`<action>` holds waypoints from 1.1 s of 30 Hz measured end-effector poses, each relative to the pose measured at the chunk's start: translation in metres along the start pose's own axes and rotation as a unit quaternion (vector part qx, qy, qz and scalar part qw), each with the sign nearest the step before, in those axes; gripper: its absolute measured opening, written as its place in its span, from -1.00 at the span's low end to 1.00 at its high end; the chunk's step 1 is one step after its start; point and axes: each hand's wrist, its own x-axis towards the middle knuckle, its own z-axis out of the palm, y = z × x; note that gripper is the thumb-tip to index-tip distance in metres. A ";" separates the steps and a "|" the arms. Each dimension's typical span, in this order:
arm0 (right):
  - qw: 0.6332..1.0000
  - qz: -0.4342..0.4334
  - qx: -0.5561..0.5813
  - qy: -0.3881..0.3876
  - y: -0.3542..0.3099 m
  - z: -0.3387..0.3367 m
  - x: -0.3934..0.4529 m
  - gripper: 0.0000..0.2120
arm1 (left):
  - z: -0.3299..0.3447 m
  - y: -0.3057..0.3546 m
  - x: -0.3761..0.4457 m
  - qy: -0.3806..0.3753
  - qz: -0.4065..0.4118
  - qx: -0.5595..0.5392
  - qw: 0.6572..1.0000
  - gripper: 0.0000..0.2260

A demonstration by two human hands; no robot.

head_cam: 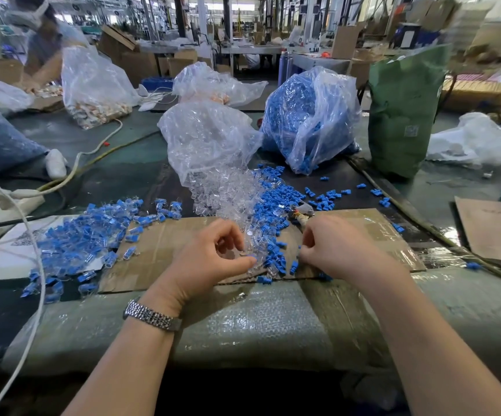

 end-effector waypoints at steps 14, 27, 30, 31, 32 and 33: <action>0.967 -0.021 0.237 0.093 -0.009 -0.001 0.001 -0.94 | -0.003 -0.002 0.004 0.088 -0.079 -0.118 0.986 -0.89; 0.918 -0.138 0.353 0.117 -0.048 0.001 -0.003 -0.91 | -0.013 0.004 0.004 0.068 -0.128 -0.474 0.868 -0.78; 0.924 -0.155 0.330 0.115 -0.053 0.001 -0.004 -0.91 | -0.013 0.006 0.004 0.067 -0.122 -0.470 0.872 -0.78; 0.925 -0.161 0.323 0.117 -0.054 0.001 -0.004 -0.91 | -0.013 0.007 0.004 0.065 -0.122 -0.477 0.868 -0.78; 0.926 -0.166 0.317 0.120 -0.056 0.002 -0.004 -0.91 | -0.012 0.007 0.004 0.063 -0.122 -0.484 0.865 -0.78; 0.926 -0.173 0.311 0.123 -0.058 0.002 -0.004 -0.91 | -0.012 0.008 0.003 0.061 -0.121 -0.488 0.862 -0.79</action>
